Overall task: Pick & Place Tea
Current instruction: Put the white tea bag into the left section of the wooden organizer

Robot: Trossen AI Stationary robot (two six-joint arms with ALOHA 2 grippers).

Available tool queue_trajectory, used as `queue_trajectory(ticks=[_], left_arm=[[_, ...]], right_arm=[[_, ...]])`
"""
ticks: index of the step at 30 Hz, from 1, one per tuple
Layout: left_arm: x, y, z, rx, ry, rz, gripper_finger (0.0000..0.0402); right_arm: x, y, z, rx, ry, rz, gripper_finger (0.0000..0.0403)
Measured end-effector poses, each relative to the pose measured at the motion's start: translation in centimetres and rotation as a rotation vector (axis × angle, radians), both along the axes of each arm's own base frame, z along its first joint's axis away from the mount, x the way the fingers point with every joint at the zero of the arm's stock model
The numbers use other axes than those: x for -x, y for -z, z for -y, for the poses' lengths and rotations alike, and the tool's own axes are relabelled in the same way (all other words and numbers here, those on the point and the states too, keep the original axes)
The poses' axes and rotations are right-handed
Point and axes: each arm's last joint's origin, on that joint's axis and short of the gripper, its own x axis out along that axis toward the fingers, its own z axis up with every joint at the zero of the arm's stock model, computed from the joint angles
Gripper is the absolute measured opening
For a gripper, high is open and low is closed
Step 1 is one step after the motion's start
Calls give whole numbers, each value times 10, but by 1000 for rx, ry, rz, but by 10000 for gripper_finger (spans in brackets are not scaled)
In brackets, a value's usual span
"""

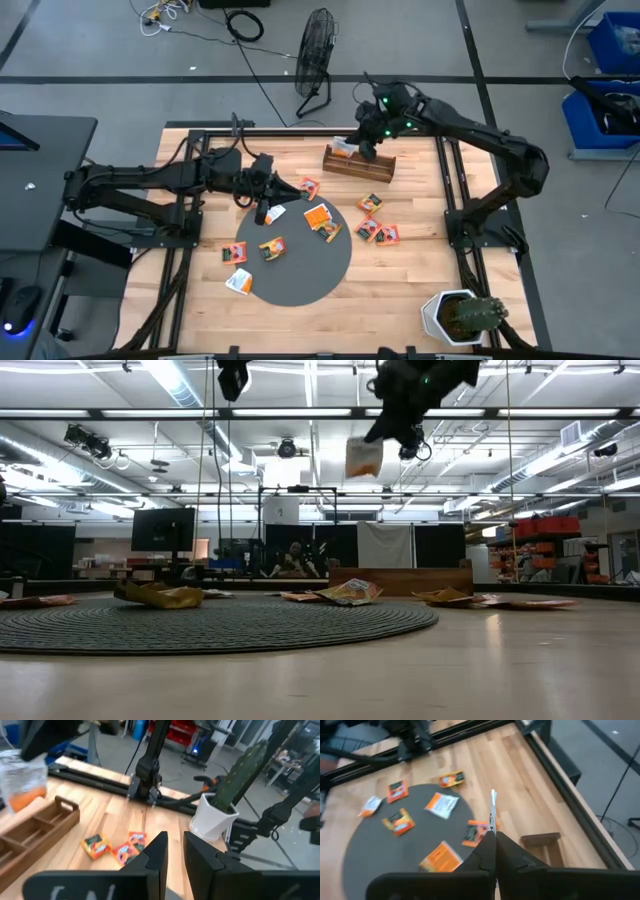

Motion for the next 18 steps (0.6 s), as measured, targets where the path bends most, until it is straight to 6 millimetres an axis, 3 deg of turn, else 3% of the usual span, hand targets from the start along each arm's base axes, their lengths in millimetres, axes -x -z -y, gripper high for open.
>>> queue_trajectory(ticks=[7,18], left_arm=[[1,-1,0,12,-4,6,62],[1,-1,1,67,-11,5,62]], right_arm=[[-4,47,16,100,80,20,0],[-24,104,42,77,74,-89,0]])
